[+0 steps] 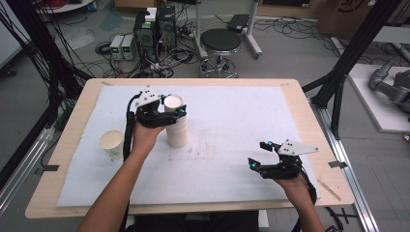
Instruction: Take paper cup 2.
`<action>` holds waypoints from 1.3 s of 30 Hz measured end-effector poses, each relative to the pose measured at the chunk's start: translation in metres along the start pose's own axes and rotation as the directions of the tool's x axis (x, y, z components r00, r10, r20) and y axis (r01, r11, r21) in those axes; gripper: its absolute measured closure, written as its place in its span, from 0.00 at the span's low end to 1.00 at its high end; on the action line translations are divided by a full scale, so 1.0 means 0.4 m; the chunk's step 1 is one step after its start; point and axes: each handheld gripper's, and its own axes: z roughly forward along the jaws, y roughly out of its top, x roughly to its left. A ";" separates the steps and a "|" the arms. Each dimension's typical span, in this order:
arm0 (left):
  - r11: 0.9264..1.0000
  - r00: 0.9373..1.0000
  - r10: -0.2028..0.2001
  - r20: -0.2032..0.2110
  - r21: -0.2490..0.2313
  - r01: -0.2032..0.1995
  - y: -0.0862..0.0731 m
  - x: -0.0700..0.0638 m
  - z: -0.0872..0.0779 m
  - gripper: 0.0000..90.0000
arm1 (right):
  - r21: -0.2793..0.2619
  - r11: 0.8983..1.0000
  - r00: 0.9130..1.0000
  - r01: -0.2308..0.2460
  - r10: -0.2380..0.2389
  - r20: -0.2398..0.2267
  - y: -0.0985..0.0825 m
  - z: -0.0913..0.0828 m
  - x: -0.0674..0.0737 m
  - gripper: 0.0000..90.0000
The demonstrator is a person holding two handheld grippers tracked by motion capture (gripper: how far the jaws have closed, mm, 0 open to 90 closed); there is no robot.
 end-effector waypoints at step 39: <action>0.980 0.998 -0.012 0.069 -0.195 0.025 0.122 0.010 -0.230 0.38 | -0.003 1.000 1.000 -0.001 0.001 -0.014 0.001 0.005 0.002 0.25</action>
